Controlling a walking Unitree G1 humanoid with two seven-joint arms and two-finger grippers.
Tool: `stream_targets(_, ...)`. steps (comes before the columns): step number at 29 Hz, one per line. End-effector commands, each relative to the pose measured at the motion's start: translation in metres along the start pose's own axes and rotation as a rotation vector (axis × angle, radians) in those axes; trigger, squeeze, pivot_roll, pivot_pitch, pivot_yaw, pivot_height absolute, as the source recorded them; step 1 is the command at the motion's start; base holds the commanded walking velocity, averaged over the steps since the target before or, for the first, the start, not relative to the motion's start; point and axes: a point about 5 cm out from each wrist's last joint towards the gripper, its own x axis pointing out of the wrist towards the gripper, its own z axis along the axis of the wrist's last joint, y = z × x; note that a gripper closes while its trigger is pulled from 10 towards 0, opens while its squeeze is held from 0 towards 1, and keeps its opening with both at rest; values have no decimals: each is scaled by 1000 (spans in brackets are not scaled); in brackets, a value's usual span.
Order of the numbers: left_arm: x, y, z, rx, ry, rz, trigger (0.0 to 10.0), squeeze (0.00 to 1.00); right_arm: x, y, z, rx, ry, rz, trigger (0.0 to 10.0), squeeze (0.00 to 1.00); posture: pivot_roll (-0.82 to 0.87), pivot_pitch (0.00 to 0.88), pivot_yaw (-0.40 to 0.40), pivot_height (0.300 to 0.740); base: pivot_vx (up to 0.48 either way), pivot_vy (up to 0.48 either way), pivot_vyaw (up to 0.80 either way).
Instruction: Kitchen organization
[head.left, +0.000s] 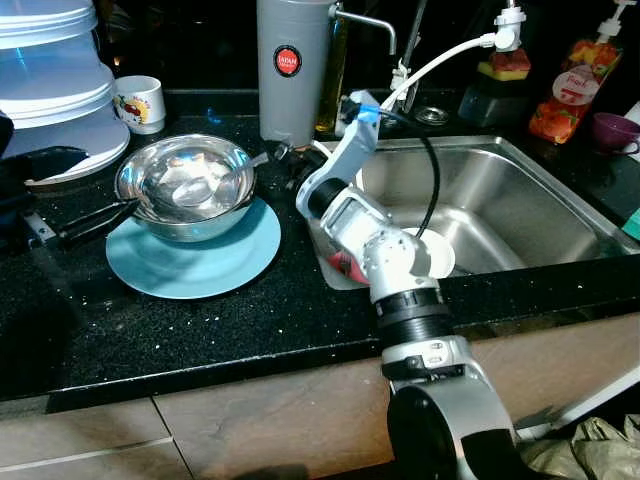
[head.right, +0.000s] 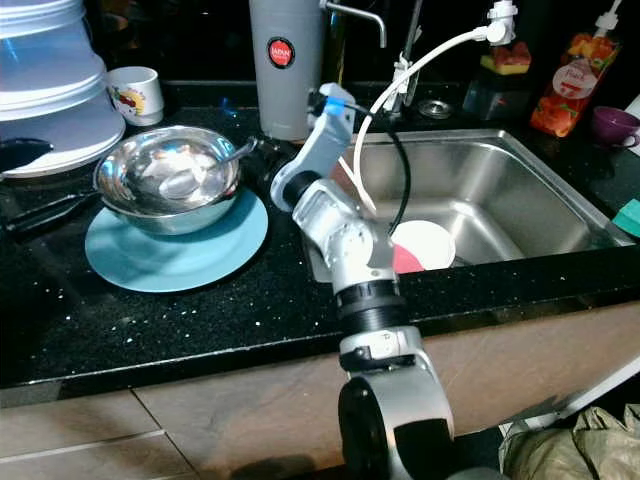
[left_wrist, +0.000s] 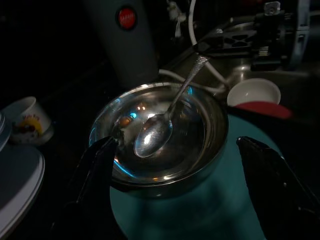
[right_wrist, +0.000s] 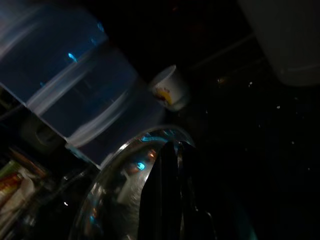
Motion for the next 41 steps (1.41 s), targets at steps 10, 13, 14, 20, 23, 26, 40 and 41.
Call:
stream_targets(10,6,-4,16,-24,-78,-59,10000,0,-25,-30,86,206,-188,10,0,0,72,80,-75,740,0,0,0)
stream_targets(13,12,-6,18,-34,-108,-70,10000,0,-34,-36,105,181,-237,11,0,0,68,81,-73,740,0,0,0)
stream_targets(14,18,-7,20,-47,-138,-77,10000,0,-39,-40,115,158,-265,2,0,0,70,81,-77,740,0,0,0)
stream_targets(20,61,-29,28,-123,-295,-149,10000,0,-58,-53,151,-26,-373,-84,0,0,53,74,-67,740,0,0,0)
stream_targets(23,83,-43,30,-170,-347,-195,10000,0,-66,-54,164,-188,-403,-139,0,0,45,74,-59,740,0,0,0)
stream_targets(26,91,-49,29,-178,-353,-216,10000,0,-68,-54,168,-248,-412,-164,0,0,39,74,-55,740,0,0,0)
stream_targets(40,154,-107,4,-330,-280,-273,10000,0,-72,-68,154,-795,-268,-291,0,0,39,74,-48,740,0,0,0)
stream_targets(41,156,-110,-2,-324,-249,-272,10000,0,-71,-69,149,-827,-241,-284,0,0,39,75,-49,740,0,0,0)
